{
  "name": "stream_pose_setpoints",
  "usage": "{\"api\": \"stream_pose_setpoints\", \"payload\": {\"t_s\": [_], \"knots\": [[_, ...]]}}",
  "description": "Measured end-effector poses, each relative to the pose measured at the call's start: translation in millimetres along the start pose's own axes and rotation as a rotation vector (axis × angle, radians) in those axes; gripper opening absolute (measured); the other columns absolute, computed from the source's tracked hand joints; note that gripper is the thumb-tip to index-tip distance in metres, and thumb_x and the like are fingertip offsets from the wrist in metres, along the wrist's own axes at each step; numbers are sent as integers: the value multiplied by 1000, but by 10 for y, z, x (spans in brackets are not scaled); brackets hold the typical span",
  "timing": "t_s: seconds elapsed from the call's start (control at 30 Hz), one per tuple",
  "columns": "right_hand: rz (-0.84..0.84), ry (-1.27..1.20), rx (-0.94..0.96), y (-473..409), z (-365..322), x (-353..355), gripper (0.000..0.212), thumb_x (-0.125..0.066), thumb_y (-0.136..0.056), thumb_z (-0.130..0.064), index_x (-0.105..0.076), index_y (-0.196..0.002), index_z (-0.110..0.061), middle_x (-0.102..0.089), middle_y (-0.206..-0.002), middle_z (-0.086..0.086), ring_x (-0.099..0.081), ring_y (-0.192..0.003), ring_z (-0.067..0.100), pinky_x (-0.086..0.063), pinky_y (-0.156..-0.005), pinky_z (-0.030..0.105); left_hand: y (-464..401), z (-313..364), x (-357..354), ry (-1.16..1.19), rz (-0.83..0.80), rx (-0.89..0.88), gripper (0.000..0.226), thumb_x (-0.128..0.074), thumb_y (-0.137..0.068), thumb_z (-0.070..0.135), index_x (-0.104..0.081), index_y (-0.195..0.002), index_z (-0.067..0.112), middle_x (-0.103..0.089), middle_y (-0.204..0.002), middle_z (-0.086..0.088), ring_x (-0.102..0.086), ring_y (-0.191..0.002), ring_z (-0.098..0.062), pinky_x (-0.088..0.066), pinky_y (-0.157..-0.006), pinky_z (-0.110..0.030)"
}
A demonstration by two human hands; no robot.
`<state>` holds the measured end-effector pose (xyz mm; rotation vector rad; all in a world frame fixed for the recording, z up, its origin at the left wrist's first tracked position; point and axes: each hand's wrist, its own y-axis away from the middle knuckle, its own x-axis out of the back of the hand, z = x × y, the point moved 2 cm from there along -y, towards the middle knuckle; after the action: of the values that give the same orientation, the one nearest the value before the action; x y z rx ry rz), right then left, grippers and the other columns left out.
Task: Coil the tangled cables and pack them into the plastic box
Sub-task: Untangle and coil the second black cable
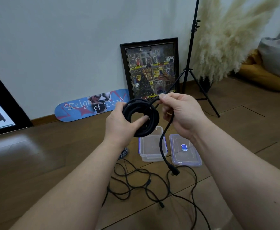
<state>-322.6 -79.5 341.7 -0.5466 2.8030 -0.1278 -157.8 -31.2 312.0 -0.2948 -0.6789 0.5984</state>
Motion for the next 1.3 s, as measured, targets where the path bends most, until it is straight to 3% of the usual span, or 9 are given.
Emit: {"api": "stream_pose_setpoints", "payload": {"t_s": [0.3,0.4,0.5,0.7,0.87,1.0,1.07,1.17,1.3], "knots": [[152,206,45,-21,152,67,17,-53,-99,-18,-64,-87,-20,-49,-69,-3,-39,-51,8,-36,-53,26,47,17,-69,58,78,81,29,-72,-82,47,-61,-89,22,-62,-82,10,-56,-77,-3,-43,-66,-16],[173,394,103,-12,198,-12,28,-40,-104,-26,-66,-113,-27,-62,-98,-14,-50,-73,1,-45,-76,30,33,45,-86,110,101,122,25,-71,-84,47,-61,-87,24,-62,-80,12,-56,-75,0,-39,-60,-11],[175,532,51,-1,237,-112,41,-29,-104,-38,-62,-125,-24,-64,-118,-4,-58,-105,13,-48,-98,44,25,65,-108,177,140,154,26,-71,-85,46,-63,-87,21,-64,-80,10,-57,-74,-1,-40,-61,-12],[126,314,-377,39,269,-199,71,-24,-94,-70,-57,-117,-12,-65,-100,10,-48,-68,19,-55,-85,44,117,131,-199,280,175,170,24,-71,-85,44,-60,-77,24,-64,-75,10,-58,-70,-2,-45,-63,-18],[180,387,-141,-16,278,-115,75,-34,-81,-83,-67,-101,-19,-70,-92,4,-65,-89,23,-52,-92,50,146,137,-212,239,127,143,32,-65,-87,50,-58,-69,24,-60,-66,10,-56,-64,-8,-40,-58,-23],[228,715,-5,-74,241,-14,103,-18,-66,-95,-66,-104,-12,-70,-101,6,-64,-98,27,-48,-90,44,177,150,-235,144,13,183,51,-61,-89,52,-45,-55,18,-45,-52,7,-42,-52,-11,-29,-51,-29],[214,808,1,-109,244,16,102,-17,-70,-93,-66,-103,-10,-70,-100,8,-64,-97,28,-46,-85,41,172,144,-244,140,-24,169,46,-61,-90,51,-50,-60,17,-49,-57,7,-47,-57,-13,-33,-54,-30],[218,834,41,-132,223,36,76,-23,-85,-80,-62,-83,-14,-68,-84,5,-63,-87,27,-44,-77,39,143,137,-235,177,-42,117,24,-65,-88,45,-63,-93,22,-64,-83,12,-60,-81,-9,-43,-66,-22],[154,848,38,-156,252,49,70,-26,-86,-78,-59,-78,-17,-66,-81,5,-62,-84,29,-43,-73,38,42,124,-193,375,-126,139,43,-72,-77,50,-64,-107,21,-71,-97,3,-68,-93,-18,-52,-80,-31]]}}
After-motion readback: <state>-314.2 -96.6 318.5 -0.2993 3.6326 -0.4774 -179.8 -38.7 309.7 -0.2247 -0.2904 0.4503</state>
